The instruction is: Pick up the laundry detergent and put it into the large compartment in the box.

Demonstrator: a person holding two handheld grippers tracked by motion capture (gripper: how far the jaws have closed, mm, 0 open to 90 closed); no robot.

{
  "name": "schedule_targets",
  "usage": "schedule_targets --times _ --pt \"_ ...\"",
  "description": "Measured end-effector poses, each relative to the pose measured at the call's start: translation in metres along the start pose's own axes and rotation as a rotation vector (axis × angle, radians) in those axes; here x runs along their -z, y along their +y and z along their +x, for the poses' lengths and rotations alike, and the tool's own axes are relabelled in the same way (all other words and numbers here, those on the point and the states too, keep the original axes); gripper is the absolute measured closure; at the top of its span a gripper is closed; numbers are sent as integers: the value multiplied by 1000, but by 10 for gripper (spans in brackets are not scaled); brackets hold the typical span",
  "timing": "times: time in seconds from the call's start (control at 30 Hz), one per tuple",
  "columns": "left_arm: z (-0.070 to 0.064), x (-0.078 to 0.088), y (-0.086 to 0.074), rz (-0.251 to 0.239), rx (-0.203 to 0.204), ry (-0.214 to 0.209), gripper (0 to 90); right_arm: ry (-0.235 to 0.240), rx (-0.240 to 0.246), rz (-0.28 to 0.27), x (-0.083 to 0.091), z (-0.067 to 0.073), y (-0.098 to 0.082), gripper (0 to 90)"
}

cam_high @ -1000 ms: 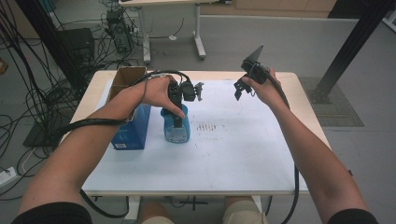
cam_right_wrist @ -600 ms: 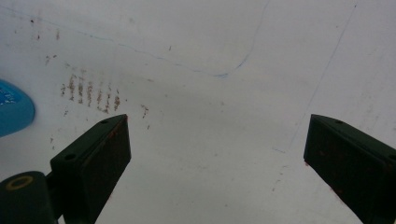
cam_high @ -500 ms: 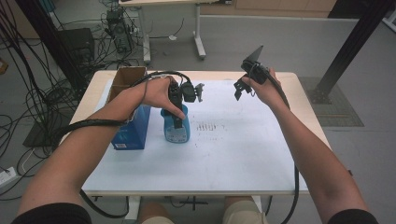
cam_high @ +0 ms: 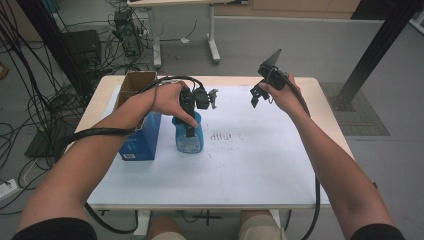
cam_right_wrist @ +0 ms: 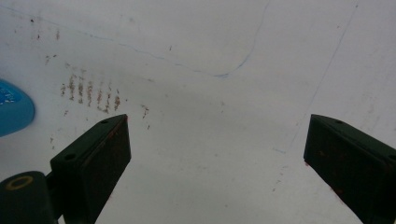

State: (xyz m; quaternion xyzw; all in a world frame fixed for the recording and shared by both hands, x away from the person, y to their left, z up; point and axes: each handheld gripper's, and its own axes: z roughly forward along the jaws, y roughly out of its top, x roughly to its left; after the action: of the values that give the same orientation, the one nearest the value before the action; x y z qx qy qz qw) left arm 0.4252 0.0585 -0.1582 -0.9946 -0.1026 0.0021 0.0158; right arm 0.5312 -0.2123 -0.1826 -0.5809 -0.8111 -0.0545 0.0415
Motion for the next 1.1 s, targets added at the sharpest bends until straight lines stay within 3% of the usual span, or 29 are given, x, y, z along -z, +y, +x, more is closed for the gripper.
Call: schedule_targets --times 1.1 --pt "-2 2 -1 -2 -8 6 69 6 -3 1 0 0 1 71"
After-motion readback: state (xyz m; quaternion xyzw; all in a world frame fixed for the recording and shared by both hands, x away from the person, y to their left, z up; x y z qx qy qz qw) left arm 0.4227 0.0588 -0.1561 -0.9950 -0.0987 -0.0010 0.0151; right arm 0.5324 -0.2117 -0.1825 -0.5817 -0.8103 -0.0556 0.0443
